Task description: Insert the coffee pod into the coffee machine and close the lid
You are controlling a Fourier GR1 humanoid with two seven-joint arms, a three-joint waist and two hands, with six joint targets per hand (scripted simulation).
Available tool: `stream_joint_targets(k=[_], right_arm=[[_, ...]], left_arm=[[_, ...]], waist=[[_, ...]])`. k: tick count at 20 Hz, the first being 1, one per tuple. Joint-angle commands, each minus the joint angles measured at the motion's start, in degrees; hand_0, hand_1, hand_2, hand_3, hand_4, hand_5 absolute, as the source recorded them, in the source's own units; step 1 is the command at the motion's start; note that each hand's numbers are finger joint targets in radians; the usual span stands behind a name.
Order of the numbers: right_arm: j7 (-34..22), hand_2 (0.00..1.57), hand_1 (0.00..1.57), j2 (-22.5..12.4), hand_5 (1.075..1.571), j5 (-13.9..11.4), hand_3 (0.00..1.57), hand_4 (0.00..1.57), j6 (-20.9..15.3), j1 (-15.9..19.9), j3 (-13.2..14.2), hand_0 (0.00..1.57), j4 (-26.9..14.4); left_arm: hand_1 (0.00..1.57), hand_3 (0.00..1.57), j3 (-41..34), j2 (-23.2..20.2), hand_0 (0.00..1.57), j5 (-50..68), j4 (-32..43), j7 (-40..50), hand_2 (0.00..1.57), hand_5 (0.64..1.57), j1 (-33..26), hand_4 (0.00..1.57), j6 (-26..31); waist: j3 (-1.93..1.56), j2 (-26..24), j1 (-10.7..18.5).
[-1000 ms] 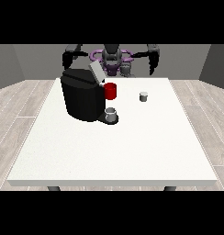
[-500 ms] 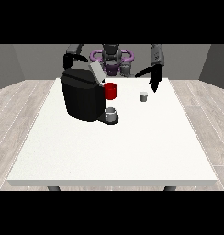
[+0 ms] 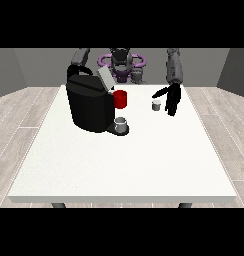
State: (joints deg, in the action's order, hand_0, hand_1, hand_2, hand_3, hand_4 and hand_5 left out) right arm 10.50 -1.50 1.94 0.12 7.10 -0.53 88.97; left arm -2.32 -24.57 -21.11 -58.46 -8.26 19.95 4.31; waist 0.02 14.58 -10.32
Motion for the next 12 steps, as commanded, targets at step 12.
stream_joint_targets(k=[12], right_arm=[[-2.4,0.0,0.0,0.3,1.571,-1.6,0.0,0.41,-3.1,4.0,1.3,0.0,-4.4]], left_arm=[[0.0,0.0,0.8,-2.1,0.0,-8.2,17.9,-0.6,0.0,1.571,11.2,0.0,1.9]], waist=[[0.01,3.2,-0.8]])
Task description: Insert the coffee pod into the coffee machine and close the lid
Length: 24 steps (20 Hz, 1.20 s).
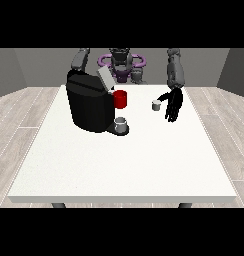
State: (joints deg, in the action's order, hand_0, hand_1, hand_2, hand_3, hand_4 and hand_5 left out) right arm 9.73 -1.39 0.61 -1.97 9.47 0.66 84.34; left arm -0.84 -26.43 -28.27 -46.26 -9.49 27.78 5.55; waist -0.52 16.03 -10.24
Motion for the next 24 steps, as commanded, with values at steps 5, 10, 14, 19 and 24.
stream_joint_targets(k=[5,10,14,19,24], right_arm=[[2.2,0.0,0.0,-1.6,1.571,0.6,0.0,0.28,0.9,5.4,2.0,0.0,-3.2],[4.2,0.0,0.0,-2.6,1.571,1.8,0.0,0.38,0.9,3.9,5.0,0.0,-7.4],[-1.4,0.0,0.0,0.6,1.571,-2.1,0.0,0.4,-2.4,1.9,-0.7,0.0,-2.2],[3.4,0.0,0.0,-0.1,1.571,0.9,0.0,0.41,-1.6,4.5,4.1,0.0,-10.6],[1.8,0.0,0.0,-0.6,1.571,1.4,0.0,0.33,-1.6,6.1,4.7,0.0,-12.4]], left_arm=[[0.0,0.0,-0.3,2.4,0.0,-1.4,4.8,-0.9,0.1,1.571,3.9,0.0,-0.7],[0.69,0.78,0.1,2.1,0.69,-2.1,2.9,-0.6,0.87,1.571,3.6,0.0,0.7],[1.11,1.12,0.7,2.0,1.11,-4.7,6.7,-2.4,1.17,1.571,3.9,0.0,-0.9],[1.21,1.09,4.8,6.0,1.21,-8.7,2.4,-1.2,1.22,1.571,2.0,0.0,-3.8],[1.25,1.08,5.5,8.0,1.25,-9.9,2.2,1.5,1.24,1.571,4.3,0.11,-3.4]], waist=[[0.54,4.7,0.4],[0.5,2.9,0.3],[0.57,-0.8,-1.5],[0.5,-0.6,1.7],[0.51,-1.3,0.5]])
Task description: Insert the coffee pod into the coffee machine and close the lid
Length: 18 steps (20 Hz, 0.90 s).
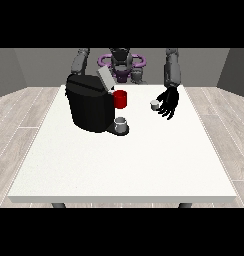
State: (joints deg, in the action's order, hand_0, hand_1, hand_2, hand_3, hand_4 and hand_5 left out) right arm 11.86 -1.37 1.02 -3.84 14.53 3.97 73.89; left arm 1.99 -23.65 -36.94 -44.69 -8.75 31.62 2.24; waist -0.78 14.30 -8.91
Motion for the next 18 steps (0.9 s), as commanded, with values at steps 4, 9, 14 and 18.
stream_joint_targets(k=[4,9,14,18], right_arm=[[0.4,0.0,0.0,-1.9,1.571,1.3,0.0,0.32,1.7,-1.5,1.8,0.0,-2.9],[1.8,0.0,0.0,-0.6,1.571,1.3,0.0,0.36,1.3,-2.4,0.7,0.0,-0.9],[4.9,0.0,0.0,-2.4,1.571,2.8,0.0,0.41,1.1,-0.7,5.0,0.0,-9.5],[4.0,0.0,0.0,-2.4,1.571,3.0,0.0,0.39,0.8,0.3,4.9,0.0,-11.1]], left_arm=[[1.26,1.21,2.9,5.4,1.26,-2.1,2.1,0.0,1.31,1.571,-1.5,0.06,1.3],[1.33,1.31,1.3,5.1,1.33,-4.2,5.6,-6.8,1.39,1.571,-2.4,0.62,-6.4],[1.37,1.37,1.5,6.0,1.37,-2.9,2.1,-7.7,1.42,1.571,1.0,0.68,-0.1],[1.4,1.31,0.0,8.7,1.4,-2.0,2.0,-4.8,1.4,1.571,3.4,0.63,0.4]], waist=[[0.78,-3.7,0.5],[0.82,-1.8,-0.6],[0.77,-4.2,3.6],[0.77,-6.0,3.7]])
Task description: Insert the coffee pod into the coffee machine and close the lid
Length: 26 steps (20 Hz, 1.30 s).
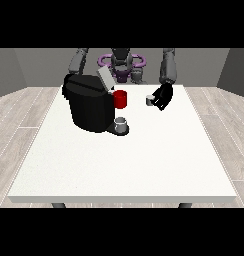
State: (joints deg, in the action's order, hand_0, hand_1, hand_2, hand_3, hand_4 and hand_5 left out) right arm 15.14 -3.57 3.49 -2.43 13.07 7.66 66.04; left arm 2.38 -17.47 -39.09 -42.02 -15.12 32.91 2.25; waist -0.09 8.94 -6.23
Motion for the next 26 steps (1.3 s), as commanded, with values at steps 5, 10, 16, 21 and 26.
stream_joint_targets(k=[5,10,16,21,26], right_arm=[[0.6,0.0,0.0,-3.0,1.571,1.8,0.0,0.3,3.9,-3.2,1.3,0.0,-2.8],[1.2,0.0,0.0,-1.3,1.571,1.1,0.0,0.28,1.4,-1.4,1.0,0.0,-5.8],[2.4,0.0,0.0,-0.2,1.571,-1.1,0.0,0.22,-0.2,-0.8,-0.8,0.0,-7.5],[-1.1,0.0,0.0,0.6,1.571,-1.4,0.0,0.25,-0.5,-1.9,-2.5,0.0,-4.7],[2.1,0.0,0.0,-1.2,1.571,-0.6,0.0,0.31,1.4,-0.1,-1.4,0.0,-4.5]], left_arm=[[1.51,1.3,-1.6,2.5,1.51,1.2,0.0,2.8,1.44,1.571,1.6,0.57,3.7],[1.42,1.33,-2.6,3.7,1.42,3.3,-3.5,3.3,1.41,1.571,4.4,0.57,7.7],[1.38,1.37,-4.3,4.9,1.38,5.9,-6.7,10.0,1.42,1.571,9.7,0.59,12.8],[1.45,1.39,-2.1,6.3,1.45,4.3,-8.6,13.1,1.45,1.571,8.6,0.6,14.5],[1.36,1.35,-6.6,4.9,1.36,6.7,-8.7,13.8,1.4,1.571,14.7,0.66,13.7]], waist=[[0.08,-4.3,-0.6],[0.08,-5.5,1.5],[0.08,-6.9,1.7],[0.08,-10.7,1.5],[0.08,-5.7,-1.0]])
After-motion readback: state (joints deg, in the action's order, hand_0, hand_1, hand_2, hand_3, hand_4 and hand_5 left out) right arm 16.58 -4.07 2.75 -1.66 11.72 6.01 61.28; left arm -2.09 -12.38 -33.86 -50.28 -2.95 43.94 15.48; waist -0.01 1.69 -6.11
